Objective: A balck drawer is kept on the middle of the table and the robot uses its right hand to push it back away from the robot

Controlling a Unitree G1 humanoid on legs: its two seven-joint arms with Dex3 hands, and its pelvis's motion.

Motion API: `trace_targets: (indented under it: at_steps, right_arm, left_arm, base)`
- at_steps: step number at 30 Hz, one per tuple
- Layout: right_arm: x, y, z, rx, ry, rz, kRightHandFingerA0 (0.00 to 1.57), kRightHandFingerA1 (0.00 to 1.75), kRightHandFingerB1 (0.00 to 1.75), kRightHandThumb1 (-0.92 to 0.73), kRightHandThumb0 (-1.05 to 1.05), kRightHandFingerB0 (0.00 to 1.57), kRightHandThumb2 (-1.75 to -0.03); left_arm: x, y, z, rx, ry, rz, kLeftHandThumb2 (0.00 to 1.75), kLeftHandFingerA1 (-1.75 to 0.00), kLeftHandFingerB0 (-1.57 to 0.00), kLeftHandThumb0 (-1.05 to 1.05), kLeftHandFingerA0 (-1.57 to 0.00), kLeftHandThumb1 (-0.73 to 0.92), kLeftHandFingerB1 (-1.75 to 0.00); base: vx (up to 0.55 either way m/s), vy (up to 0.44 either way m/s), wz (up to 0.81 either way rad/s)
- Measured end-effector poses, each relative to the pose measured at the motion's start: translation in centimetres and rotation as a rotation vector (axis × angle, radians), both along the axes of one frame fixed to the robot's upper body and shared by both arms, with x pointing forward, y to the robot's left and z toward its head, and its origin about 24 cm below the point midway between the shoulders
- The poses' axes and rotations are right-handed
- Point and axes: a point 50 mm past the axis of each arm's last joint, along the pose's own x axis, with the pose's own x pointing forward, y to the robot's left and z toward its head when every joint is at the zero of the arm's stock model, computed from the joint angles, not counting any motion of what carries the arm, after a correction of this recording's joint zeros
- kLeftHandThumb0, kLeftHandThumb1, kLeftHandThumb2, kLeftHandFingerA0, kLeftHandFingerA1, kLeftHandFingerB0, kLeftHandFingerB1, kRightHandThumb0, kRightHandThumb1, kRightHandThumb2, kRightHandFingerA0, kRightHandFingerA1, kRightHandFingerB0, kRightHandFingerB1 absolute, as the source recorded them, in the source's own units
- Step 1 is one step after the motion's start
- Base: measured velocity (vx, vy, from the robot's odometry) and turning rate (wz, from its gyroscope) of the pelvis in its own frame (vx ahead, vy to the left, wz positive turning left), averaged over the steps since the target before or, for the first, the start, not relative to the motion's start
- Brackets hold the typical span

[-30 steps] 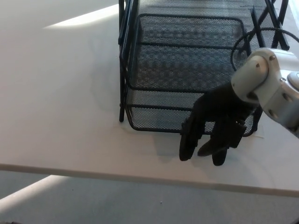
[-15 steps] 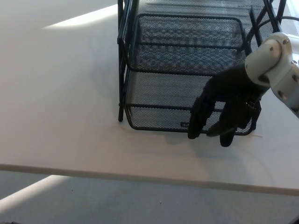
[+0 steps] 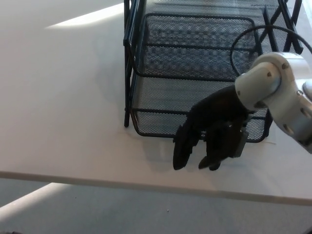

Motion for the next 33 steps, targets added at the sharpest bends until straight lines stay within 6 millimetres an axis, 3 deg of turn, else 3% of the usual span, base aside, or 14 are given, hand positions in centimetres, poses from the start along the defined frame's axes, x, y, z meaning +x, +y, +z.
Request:
trace_targets:
  at_steps: [9,15,16,17,18,19,31,33]
  right_arm:
    - [-4.4,2.0,0.2,0.044,-0.014,0.19,0.58,0.46,0.37,-0.8,-0.47,0.43,-0.63]
    - [-6.9,1.3,0.5,0.078,-0.004,0.244,0.63,0.47,0.37,-0.8,-0.49,0.44,-0.64]
    - [-7.3,0.9,0.5,0.09,0.002,0.242,0.63,0.47,0.37,-0.8,-0.49,0.44,-0.64]
    - [-7.7,0.4,0.4,0.102,0.01,0.235,0.53,0.58,0.5,-0.67,-0.55,0.36,-0.93]
    - [-8.0,-0.2,0.4,0.115,0.021,0.222,0.53,0.58,0.5,-0.67,-0.55,0.36,-0.93]
    - [-8.2,-0.7,0.1,0.125,0.038,0.207,0.56,0.44,0.37,-0.74,-0.58,0.37,-0.68]
    - [-9.3,-7.4,-6.2,0.202,0.326,-0.134,0.54,0.43,0.36,-0.73,-0.52,0.39,-0.63]
    - [-9.6,-9.4,-8.1,0.229,0.394,-0.255,0.53,0.42,0.35,-0.74,-0.51,0.38,-0.64]
  left_arm:
    - [0.1,-0.1,0.0,-0.003,-0.002,-0.002,0.63,-0.39,-0.35,-0.55,-0.52,0.75,-0.33]
    - [0.1,-0.2,0.0,-0.005,-0.003,-0.003,0.62,-0.39,-0.35,-0.54,-0.51,0.74,-0.33]
    - [0.1,-0.2,0.0,-0.005,-0.003,-0.003,0.62,-0.39,-0.35,-0.54,-0.51,0.74,-0.33]
    - [0.1,-0.2,0.0,-0.005,-0.003,-0.003,0.63,-0.39,-0.36,-0.55,-0.52,0.75,-0.34]
    - [0.1,-0.2,0.0,-0.005,-0.003,-0.003,0.63,-0.39,-0.36,-0.55,-0.52,0.75,-0.34]
    - [0.1,-0.2,0.0,-0.005,-0.003,-0.003,0.63,-0.39,-0.35,-0.55,-0.51,0.75,-0.33]
    - [0.1,-0.2,0.0,-0.006,-0.004,-0.003,0.63,-0.39,-0.34,-0.55,-0.51,0.75,-0.33]
    - [0.1,-0.2,0.0,-0.006,-0.003,-0.003,0.63,-0.39,-0.34,-0.55,-0.51,0.75,-0.33]
  base:
    - [0.0,0.0,0.0]
    - [0.0,0.0,0.0]
    - [0.0,0.0,0.0]
    - [0.0,0.0,0.0]
    - [0.0,0.0,0.0]
    - [0.0,0.0,0.0]
    - [0.0,0.0,0.0]
    - [0.0,0.0,0.0]
